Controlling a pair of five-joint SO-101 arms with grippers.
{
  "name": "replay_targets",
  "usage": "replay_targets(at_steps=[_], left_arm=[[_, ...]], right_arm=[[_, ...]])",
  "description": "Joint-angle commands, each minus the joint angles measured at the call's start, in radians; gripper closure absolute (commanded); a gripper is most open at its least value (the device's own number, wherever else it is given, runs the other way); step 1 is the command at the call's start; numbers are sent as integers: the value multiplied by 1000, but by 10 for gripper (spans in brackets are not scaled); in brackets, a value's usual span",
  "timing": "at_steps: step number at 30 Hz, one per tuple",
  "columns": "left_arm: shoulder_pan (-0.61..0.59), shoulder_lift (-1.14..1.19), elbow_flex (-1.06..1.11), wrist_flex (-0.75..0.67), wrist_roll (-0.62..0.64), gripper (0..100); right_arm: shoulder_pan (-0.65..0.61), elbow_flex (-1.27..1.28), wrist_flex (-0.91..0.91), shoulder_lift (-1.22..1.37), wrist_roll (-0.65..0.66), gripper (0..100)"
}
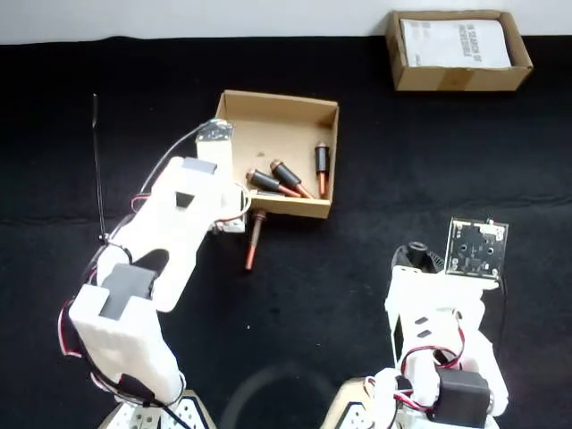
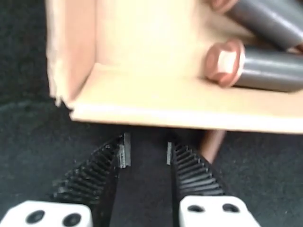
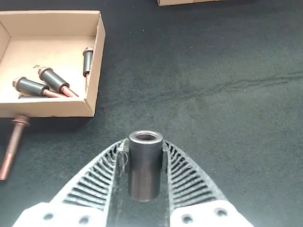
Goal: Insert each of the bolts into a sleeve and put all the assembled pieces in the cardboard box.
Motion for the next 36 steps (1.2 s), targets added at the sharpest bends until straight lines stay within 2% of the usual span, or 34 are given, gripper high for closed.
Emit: replay_targets(at_steps=[1, 4, 12, 15, 20, 27, 36], left_arm=[[12, 25, -67, -11, 5, 854], [15, 24, -93, 12, 5, 854], [68, -70, -255, 313, 2, 854], [102, -85, -292, 365, 0, 854], [137, -76, -274, 359, 0, 854], [136, 47, -254, 236, -3, 854], [108, 282, -404, 196, -46, 862]], right_arm=[[7, -2, -19, -4, 9, 991], [4, 13, -24, -1, 9, 991], [7, 58, -81, -1, 11, 991], [5, 77, -105, 1, 11, 991], [5, 88, -108, 1, 11, 991], [8, 88, -108, -1, 11, 991], [10, 87, -108, -2, 11, 991]])
